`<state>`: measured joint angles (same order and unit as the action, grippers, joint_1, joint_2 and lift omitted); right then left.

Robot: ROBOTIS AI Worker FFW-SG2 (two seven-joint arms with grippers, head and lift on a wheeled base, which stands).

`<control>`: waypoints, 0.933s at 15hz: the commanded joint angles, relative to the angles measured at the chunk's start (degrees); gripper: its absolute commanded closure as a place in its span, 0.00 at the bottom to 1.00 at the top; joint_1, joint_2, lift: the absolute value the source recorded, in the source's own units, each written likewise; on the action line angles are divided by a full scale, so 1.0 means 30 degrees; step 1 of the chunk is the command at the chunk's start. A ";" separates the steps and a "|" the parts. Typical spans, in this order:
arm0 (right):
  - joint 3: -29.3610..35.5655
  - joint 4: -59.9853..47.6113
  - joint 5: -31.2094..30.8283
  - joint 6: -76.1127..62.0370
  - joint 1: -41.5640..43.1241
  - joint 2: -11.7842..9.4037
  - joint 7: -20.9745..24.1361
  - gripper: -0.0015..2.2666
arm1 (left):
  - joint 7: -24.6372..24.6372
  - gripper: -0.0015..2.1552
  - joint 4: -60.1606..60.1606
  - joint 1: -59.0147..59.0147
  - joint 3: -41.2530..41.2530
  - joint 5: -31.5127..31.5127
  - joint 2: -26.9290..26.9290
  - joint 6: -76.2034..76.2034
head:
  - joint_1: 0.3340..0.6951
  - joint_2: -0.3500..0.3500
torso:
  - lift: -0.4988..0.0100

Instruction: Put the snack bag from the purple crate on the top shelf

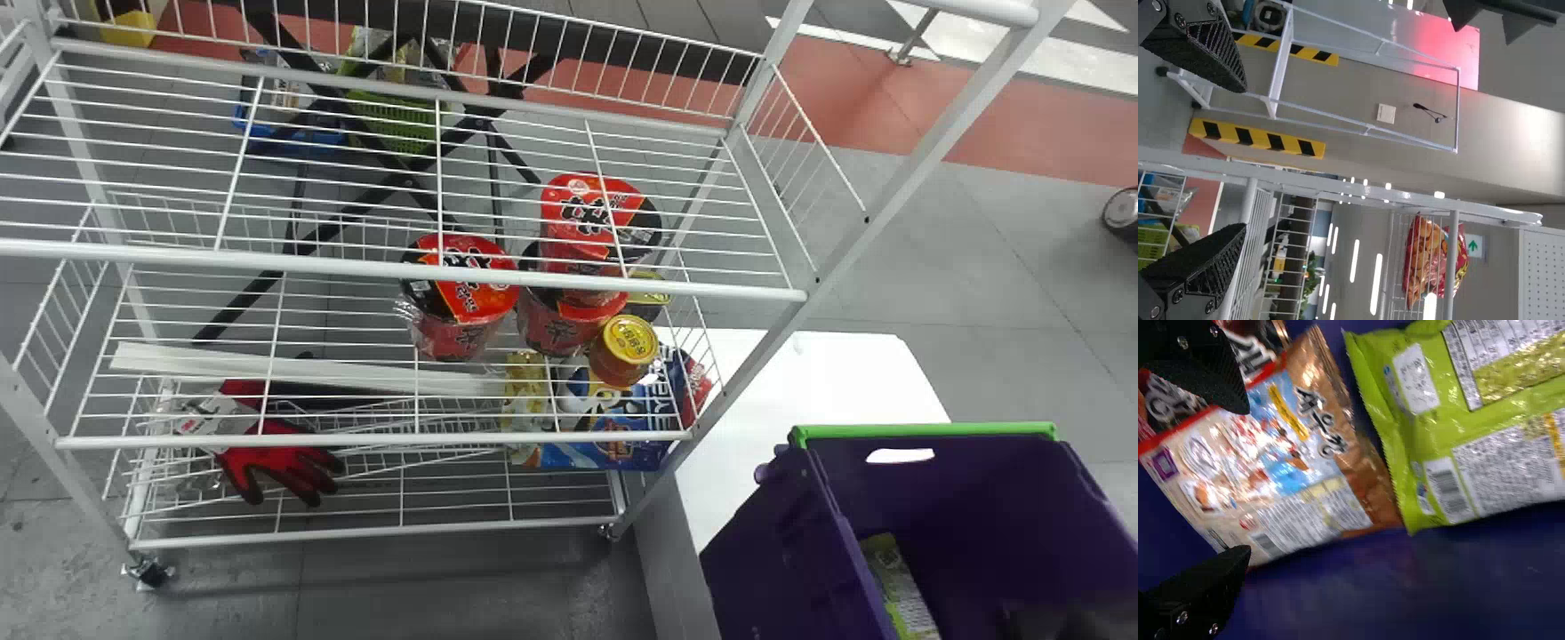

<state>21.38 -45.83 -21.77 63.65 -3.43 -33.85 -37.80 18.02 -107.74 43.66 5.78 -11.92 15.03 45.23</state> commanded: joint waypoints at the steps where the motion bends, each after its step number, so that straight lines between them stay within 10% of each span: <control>1: -0.0007 0.0718 -0.0274 -0.2127 -0.0147 0.0062 0.0032 0.03 | 0.0000 0.04 0.0287 0.0007 -0.0053 -0.0069 0.0000 0.0696 | 1.00 0.00 | 0.09; 14: 0.2629 0.1538 0.2246 -0.9686 -0.2256 0.0912 -0.0496 0.03 | -0.0673 0.04 0.1957 -0.0667 -0.0170 -0.0040 0.0000 0.3216 | 1.00 0.00 | 0.09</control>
<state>28.85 -41.60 -15.42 36.28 -10.02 -31.41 -39.28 16.16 -102.43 42.02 5.21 -12.04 15.01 54.74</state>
